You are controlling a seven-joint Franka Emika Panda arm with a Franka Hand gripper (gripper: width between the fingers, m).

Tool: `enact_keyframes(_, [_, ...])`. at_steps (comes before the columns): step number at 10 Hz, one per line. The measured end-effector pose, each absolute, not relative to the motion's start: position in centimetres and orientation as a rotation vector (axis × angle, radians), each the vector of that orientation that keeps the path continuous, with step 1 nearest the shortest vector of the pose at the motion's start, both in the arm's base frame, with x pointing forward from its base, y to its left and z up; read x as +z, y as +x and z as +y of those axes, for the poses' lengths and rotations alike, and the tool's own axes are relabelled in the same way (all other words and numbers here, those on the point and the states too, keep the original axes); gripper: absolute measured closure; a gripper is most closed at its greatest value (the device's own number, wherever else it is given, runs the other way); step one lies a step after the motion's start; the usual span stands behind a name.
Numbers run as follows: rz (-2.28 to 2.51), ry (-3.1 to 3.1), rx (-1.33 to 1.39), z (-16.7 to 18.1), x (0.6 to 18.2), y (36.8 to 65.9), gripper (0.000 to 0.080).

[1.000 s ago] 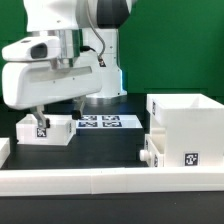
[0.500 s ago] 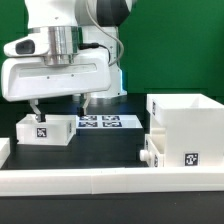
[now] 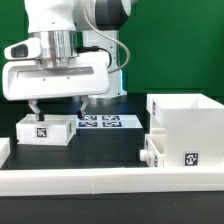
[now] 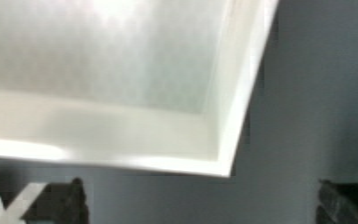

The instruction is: Assemble drawer

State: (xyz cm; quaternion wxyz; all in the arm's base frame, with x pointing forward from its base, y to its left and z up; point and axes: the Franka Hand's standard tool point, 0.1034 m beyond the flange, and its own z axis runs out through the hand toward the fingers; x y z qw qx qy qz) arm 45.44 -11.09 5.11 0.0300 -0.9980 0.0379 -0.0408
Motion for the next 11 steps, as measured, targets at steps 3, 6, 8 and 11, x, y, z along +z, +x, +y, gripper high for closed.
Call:
enact_keyframes(3, [0.274, -3.073, -0.126, -10.7, 3.8, 42.9, 0.0151])
enact_keyframes(6, [0.284, -3.075, -0.108, -10.6, 2.3, 41.9, 0.0151])
enact_keyframes(8, [0.276, -3.08, -0.12, -10.6, 2.0, 41.8, 0.0151])
enact_keyframes(11, [0.242, -3.094, -0.128, -9.9, 0.6, 41.0, 0.0151])
